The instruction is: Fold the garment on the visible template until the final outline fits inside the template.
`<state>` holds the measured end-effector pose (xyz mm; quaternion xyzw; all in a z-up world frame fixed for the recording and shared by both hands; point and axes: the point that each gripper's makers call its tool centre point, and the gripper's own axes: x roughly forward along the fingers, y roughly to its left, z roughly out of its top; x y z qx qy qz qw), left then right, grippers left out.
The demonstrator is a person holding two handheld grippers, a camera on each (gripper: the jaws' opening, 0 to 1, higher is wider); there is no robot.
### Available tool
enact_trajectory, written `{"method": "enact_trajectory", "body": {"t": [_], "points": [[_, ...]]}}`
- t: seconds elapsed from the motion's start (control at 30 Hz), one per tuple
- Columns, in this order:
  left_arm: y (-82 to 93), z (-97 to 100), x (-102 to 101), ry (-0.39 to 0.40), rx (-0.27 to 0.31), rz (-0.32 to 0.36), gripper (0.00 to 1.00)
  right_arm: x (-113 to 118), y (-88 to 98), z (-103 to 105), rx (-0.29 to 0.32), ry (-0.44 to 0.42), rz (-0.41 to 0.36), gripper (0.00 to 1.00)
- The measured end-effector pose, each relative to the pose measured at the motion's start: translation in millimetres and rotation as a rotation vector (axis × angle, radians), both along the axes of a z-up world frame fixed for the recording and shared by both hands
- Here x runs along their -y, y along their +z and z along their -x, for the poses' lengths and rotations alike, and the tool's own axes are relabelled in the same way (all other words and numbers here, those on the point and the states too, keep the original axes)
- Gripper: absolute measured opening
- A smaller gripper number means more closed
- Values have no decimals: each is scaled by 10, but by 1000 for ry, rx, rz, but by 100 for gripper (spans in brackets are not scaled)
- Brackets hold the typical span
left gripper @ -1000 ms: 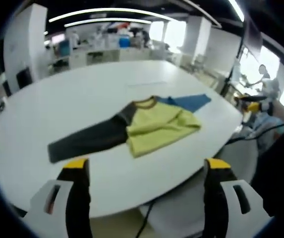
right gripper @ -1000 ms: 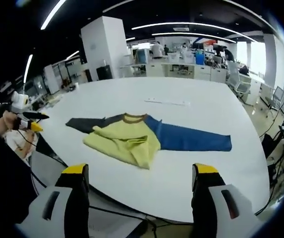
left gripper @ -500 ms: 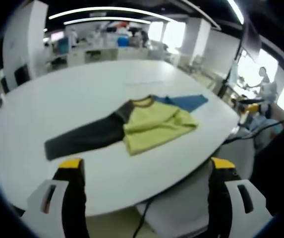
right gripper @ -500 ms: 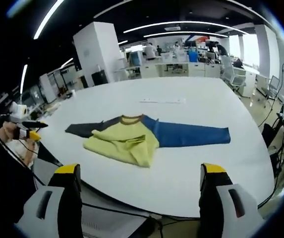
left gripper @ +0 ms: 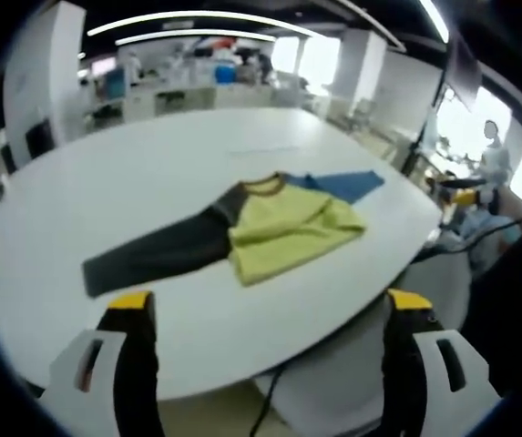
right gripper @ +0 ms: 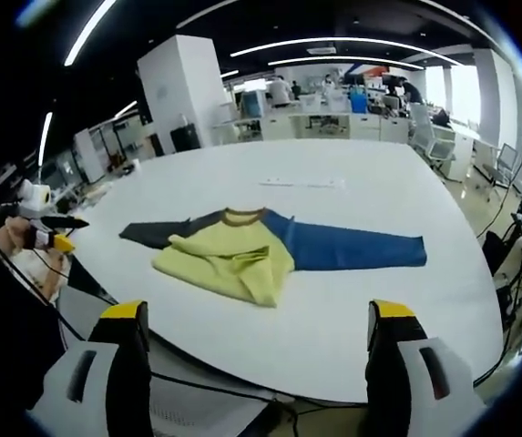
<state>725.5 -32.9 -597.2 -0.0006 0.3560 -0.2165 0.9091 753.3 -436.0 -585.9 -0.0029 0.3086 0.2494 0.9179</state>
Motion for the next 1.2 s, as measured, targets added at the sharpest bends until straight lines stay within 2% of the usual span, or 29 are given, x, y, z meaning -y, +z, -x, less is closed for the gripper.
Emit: {"method": "enact_trajectory", "body": {"t": [0.5, 0.8, 1.1, 1.2], "points": [[-36, -31, 43, -8, -12, 6, 99, -27, -57, -5, -22, 10, 1, 96], [-99, -106, 154, -29, -32, 35, 96, -164, -218, 16, -66, 43, 5, 89], [-241, -300, 218, -64, -44, 30, 89, -283, -315, -77, -79, 63, -1, 83], [-297, -411, 271, -75, -53, 62, 86, -356, -364, -133, -85, 77, 3, 79]]}}
